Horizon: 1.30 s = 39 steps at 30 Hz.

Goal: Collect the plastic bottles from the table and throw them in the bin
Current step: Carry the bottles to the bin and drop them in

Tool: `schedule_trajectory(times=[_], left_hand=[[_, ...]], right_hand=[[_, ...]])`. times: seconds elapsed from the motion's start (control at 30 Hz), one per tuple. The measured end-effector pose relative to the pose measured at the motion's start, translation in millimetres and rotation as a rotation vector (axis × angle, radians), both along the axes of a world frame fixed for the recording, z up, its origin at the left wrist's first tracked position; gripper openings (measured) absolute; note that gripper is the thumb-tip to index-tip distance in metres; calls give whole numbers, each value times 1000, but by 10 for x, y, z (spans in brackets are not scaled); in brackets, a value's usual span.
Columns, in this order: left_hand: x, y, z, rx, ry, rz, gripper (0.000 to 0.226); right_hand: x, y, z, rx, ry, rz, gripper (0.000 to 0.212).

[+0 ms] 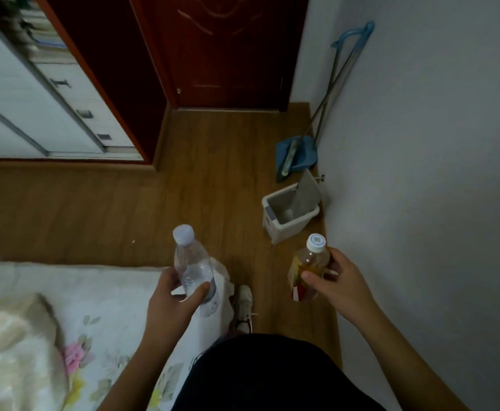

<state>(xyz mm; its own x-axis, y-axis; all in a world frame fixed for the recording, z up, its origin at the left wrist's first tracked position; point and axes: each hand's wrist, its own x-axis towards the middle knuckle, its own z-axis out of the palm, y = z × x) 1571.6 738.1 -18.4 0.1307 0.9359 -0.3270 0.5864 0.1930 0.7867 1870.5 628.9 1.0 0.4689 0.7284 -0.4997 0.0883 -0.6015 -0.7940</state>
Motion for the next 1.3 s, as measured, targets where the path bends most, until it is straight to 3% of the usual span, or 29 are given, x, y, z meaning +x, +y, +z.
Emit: schedule_trajectory(times=[0.2, 0.4, 0.7, 0.93, 1.17, 1.3], left_hand=[[820, 1076, 53, -102, -38, -201, 50], [1647, 1815, -63, -142, -44, -290, 54], [2498, 2334, -403, -150, 3, -252, 66], [3033, 2651, -745, -186, 60, -295, 58], [3399, 2875, -1487, -141, 145, -313, 53], [3491, 2951, -2257, -177, 150, -355, 66]], right_hand=[[451, 509, 5, -20, -34, -119, 48], [1036, 969, -151, -65, -61, -169, 58], [1940, 1808, -576, -59, 37, -73, 52], [2333, 2359, -975, -20, 84, -53, 60], [2570, 2687, -1642, -66, 30, -62, 47], [2617, 2769, -2265, -64, -6, -96, 44]])
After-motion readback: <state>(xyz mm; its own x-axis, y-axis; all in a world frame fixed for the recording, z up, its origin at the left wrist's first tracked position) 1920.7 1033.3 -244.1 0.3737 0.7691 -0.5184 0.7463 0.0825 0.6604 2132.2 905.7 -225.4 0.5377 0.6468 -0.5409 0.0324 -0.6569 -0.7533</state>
